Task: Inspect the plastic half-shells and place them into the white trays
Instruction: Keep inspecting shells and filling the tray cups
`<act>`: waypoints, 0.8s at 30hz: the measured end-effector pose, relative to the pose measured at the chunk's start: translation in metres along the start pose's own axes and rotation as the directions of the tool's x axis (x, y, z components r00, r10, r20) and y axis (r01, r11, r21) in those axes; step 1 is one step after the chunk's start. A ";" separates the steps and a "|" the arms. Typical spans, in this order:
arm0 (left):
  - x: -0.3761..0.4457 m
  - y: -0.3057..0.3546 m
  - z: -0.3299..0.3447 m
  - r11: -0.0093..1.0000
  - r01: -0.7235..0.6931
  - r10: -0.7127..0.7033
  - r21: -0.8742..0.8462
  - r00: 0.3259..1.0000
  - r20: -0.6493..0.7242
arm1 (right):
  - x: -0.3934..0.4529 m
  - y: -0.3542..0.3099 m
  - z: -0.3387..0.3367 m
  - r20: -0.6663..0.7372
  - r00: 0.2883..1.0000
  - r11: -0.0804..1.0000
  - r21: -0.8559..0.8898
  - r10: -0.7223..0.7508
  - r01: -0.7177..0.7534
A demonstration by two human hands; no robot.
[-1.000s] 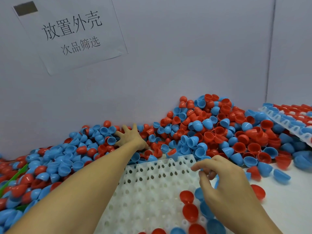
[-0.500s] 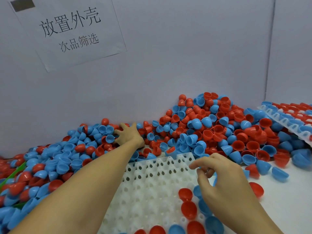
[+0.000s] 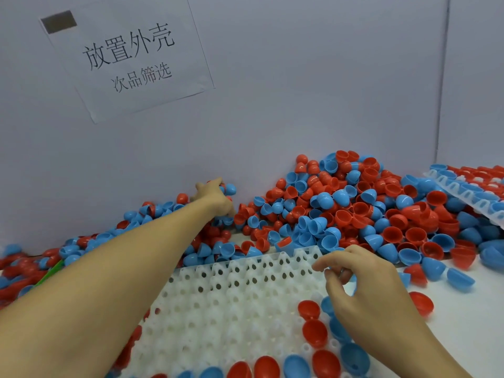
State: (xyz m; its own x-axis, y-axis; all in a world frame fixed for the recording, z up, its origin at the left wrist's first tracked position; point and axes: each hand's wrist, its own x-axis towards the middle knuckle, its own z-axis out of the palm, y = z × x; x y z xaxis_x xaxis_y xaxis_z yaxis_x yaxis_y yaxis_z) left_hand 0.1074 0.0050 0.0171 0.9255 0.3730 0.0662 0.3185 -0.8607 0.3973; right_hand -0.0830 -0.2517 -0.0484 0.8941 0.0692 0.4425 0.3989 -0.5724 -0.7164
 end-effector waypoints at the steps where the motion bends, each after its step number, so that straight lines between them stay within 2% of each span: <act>1: 0.000 -0.002 -0.006 0.997 -0.013 0.013 -0.081 1.000 -0.001 | 0.000 0.000 0.000 0.001 1.000 1.000 0.000 0.003 -0.003; 4: -0.003 -0.016 -0.021 0.914 -0.019 0.018 -0.406 1.000 -0.007 | 0.000 -0.001 0.001 -0.005 1.000 1.000 0.006 0.008 -0.008; 7: -0.010 -0.031 -0.037 0.714 0.036 -0.022 -0.699 0.999 0.029 | 0.000 -0.001 0.002 -0.003 1.000 1.000 -0.008 0.014 -0.014; 10: -0.018 -0.048 -0.053 0.515 0.053 -0.042 -0.855 0.998 0.037 | 0.000 -0.002 0.002 -0.002 1.000 1.000 -0.021 0.013 -0.013; 16: -0.050 -0.087 -0.073 0.207 0.049 -0.018 -0.977 0.999 0.047 | -0.001 -0.007 0.002 -0.019 1.000 1.000 -0.009 0.000 -0.001; 24: -0.118 -0.137 -0.082 -0.056 -0.060 0.121 -0.997 0.990 -0.066 | -0.001 -0.011 0.004 -0.014 1.000 0.999 -0.030 -0.013 0.012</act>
State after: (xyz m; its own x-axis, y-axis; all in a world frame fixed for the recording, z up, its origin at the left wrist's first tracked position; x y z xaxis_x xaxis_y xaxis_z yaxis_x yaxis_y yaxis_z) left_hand -0.0621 0.1072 0.0302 0.9414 0.2888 0.1743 -0.2779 0.3713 0.8860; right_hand -0.0873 -0.2419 -0.0427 0.8861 0.0654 0.4589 0.4037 -0.5956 -0.6945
